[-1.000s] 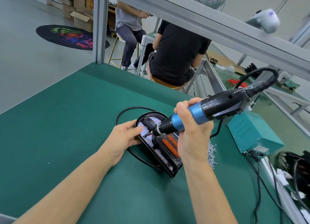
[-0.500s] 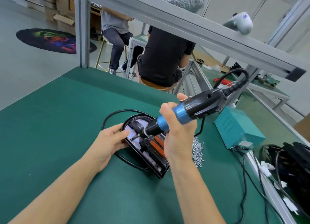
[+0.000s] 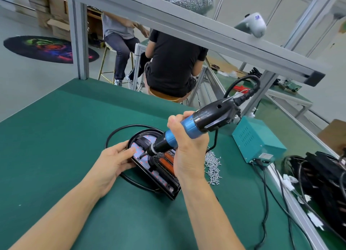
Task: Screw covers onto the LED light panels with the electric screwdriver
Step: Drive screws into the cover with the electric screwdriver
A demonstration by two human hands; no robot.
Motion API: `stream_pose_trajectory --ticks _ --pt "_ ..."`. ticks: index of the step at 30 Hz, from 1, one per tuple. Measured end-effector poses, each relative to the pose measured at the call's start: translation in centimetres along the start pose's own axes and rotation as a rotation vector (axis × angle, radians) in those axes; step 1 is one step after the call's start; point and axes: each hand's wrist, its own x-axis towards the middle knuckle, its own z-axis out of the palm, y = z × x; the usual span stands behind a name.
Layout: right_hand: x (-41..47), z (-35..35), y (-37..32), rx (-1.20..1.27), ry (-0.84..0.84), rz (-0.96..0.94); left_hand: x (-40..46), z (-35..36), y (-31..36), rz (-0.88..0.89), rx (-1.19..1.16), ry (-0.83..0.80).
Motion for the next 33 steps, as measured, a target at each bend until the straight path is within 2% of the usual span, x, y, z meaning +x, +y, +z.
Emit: stream_pose_trajectory --ticks 4,9,15,18,22,24,27,29,33 --pt "-0.2 0.0 -0.1 0.017 -0.001 0.001 0.0 0.0 0.0 -0.003 -0.005 0.005" --pt "-0.4 -0.3 -1.4 0.036 0.115 -0.032 0.0 0.1 0.0 -0.007 -0.016 0.017" --pt "-0.2 -2.3 -4.7 -0.013 0.261 -0.225 0.0 0.0 0.1 -0.012 0.009 0.022" --pt "-0.1 -4.9 -6.7 -0.144 0.331 -0.359 0.0 0.0 0.1 -0.014 0.018 0.035" --pt "0.3 -10.5 -9.3 -0.4 0.457 -0.374 0.1 0.0 0.0 -0.02 0.023 0.035" --pt "0.6 -13.7 -10.1 -0.566 0.483 -0.293 0.2 -0.1 0.0 -0.021 0.021 0.042" --pt "1.2 -18.4 -9.9 -0.813 0.497 -0.058 0.3 -0.1 0.1 -0.031 0.003 0.08" --pt "1.7 -20.8 -9.5 -0.964 0.452 0.105 0.4 0.0 0.2 -0.038 -0.007 0.103" --pt "2.1 -23.3 -7.4 -1.112 0.309 0.406 0.3 0.1 0.3 -0.046 -0.011 0.111"
